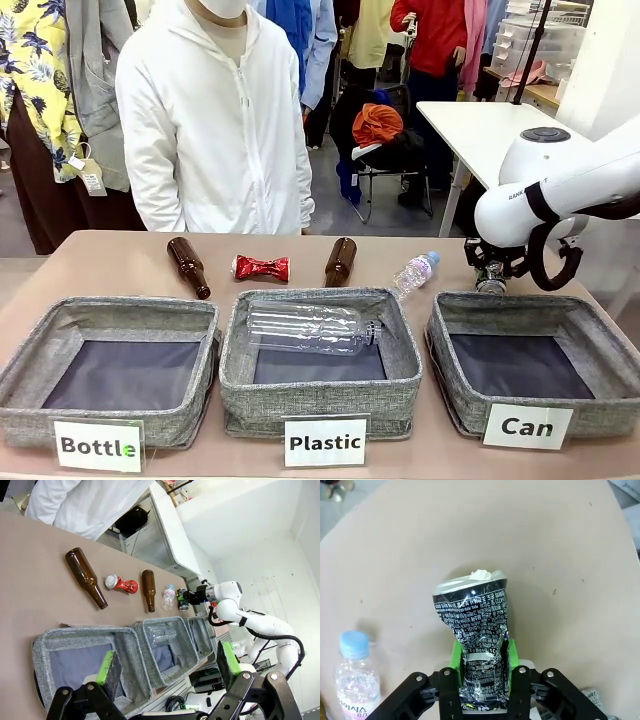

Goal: Sort the can waste into the basket.
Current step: Pick up the can waste from the table and place it in the right Fabric basket.

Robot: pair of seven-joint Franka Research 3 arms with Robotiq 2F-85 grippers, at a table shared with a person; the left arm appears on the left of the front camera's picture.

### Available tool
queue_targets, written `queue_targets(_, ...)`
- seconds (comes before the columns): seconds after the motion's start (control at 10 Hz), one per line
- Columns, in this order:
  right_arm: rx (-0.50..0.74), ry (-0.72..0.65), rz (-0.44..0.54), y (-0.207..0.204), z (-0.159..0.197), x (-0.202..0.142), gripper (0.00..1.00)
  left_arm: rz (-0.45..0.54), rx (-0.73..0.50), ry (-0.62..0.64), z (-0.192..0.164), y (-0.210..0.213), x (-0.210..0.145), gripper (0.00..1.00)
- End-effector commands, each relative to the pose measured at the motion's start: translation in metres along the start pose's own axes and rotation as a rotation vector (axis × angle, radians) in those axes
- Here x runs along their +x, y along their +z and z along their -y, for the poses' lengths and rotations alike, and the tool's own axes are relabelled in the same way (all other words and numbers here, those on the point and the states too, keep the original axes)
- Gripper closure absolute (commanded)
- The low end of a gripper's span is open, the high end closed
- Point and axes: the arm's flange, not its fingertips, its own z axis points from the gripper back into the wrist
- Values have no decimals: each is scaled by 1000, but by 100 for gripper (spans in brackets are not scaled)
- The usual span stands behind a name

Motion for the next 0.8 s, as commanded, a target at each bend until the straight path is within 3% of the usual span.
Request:
queue_targets(0.0, 0, 23, 71, 17, 1, -2, 100, 10, -19, -20, -1, -1, 1, 0)
queue_targets(0.3, 96, 162, 184, 118, 28, -10, 100, 10, -19, -20, -1, -1, 1, 0)
queue_targets(0.4, 155, 282, 195, 152, 38, -21, 69, 10, -19, -20, -1, -1, 1, 0)
queue_targets(0.6, 262, 635, 169, 201, 61, -61, 69, 10, -19, -20, -1, -1, 1, 0)
queue_targets(0.7, 372, 884, 116, 217, 73, -89, 69, 10, -19, -20, -1, -1, 1, 0)
